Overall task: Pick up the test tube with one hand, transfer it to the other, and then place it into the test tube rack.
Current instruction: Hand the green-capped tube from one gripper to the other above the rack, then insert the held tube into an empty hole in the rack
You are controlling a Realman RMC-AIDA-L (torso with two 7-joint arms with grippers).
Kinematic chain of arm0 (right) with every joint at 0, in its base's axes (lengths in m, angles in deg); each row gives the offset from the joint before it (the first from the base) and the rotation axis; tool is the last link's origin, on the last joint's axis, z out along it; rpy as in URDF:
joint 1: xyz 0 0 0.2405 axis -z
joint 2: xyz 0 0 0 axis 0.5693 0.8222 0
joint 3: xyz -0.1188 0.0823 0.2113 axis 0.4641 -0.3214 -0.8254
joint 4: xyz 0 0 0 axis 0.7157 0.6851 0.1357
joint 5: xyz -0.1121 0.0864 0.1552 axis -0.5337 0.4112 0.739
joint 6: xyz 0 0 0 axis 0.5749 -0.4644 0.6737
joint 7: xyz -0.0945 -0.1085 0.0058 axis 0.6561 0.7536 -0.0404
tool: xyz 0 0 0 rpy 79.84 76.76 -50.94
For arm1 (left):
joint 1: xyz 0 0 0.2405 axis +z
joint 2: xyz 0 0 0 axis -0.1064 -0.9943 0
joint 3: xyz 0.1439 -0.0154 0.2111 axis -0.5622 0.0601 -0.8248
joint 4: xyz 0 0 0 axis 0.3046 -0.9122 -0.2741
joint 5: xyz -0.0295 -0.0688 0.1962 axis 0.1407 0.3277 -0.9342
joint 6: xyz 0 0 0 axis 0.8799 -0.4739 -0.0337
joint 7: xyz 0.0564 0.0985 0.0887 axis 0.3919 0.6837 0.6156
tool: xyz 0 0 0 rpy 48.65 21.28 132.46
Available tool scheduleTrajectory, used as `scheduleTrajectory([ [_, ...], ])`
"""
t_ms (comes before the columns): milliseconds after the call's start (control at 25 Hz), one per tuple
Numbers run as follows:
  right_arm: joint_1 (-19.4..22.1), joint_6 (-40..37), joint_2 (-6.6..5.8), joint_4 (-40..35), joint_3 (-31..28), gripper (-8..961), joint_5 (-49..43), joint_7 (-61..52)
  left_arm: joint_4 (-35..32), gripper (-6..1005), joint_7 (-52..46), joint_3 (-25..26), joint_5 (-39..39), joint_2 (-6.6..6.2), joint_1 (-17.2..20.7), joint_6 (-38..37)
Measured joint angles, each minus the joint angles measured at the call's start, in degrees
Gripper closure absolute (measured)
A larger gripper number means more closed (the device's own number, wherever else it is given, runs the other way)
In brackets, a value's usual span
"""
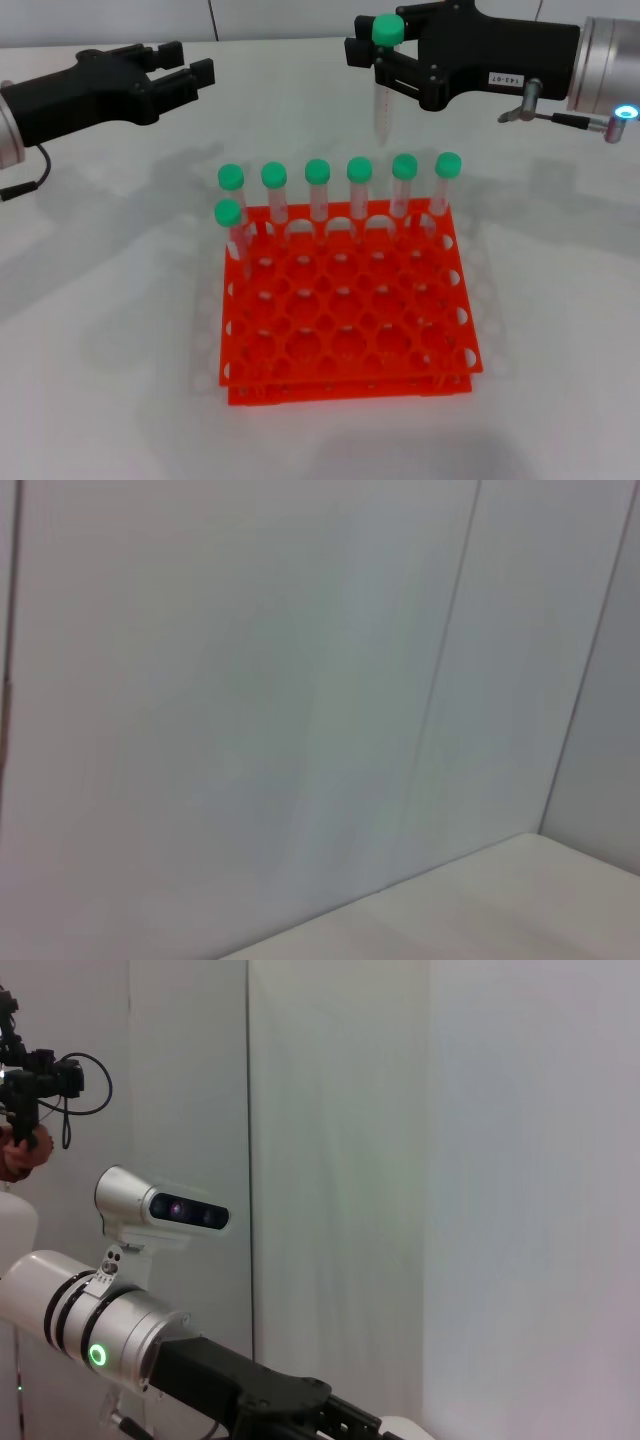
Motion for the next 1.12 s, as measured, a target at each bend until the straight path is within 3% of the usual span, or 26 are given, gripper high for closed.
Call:
scheduleTrajectory([
  [120, 0.07, -0.03, 0.01, 0.05, 0.28, 750, 0.07, -0.05, -1.16, 495, -1.19, -0.04, 0.00, -0.18, 0.84, -0.25],
  [560, 0.22, -0.96, -0.05, -0.76, 1.73, 750, 2.55, -0.15, -11.29, 125, -6.94, 1.16, -7.04, -1.10, 6.67, -9.70],
  [1120, 2.72, -2.26, 0.01, -1.83, 7.01, 751, 7.43, -0.18, -13.44, 125, -7.09, 6.91, -15.51, -1.11, 9.81, -20.61],
])
